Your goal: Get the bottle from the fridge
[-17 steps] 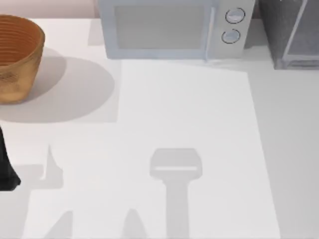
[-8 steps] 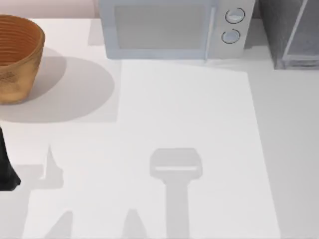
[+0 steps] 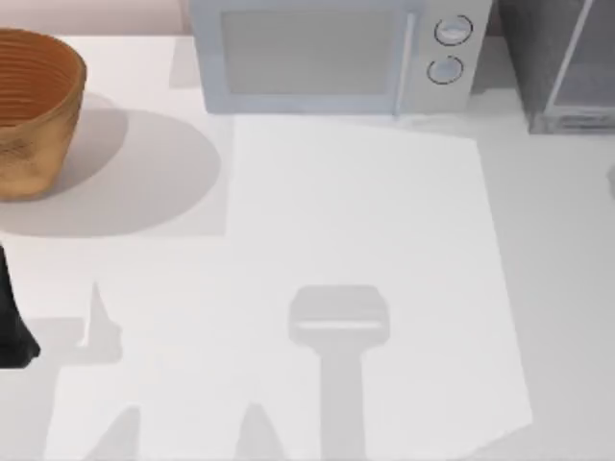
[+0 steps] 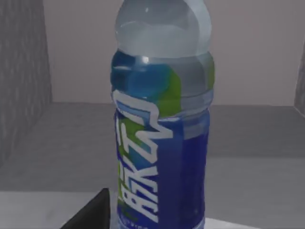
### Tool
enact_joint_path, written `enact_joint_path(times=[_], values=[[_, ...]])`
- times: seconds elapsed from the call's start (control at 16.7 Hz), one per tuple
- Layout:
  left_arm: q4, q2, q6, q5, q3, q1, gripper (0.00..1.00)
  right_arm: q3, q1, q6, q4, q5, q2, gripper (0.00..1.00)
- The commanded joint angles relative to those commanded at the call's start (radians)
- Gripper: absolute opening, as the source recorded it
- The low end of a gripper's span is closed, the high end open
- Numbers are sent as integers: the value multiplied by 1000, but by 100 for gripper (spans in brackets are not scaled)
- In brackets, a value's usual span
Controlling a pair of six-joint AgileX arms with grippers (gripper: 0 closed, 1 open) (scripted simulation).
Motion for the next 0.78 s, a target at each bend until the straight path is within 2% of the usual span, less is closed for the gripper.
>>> enact_joint_path(times=[0.3,0.6,0.78], values=[[0,0,0,0,0,0,100,180,100,-4,-117,102,78,100],[0,0,0,0,0,0,100,184,99,-4,-120,103,78,100],[0,0,0,0,0,0,100,256,107,-5,-157,109,122,100]])
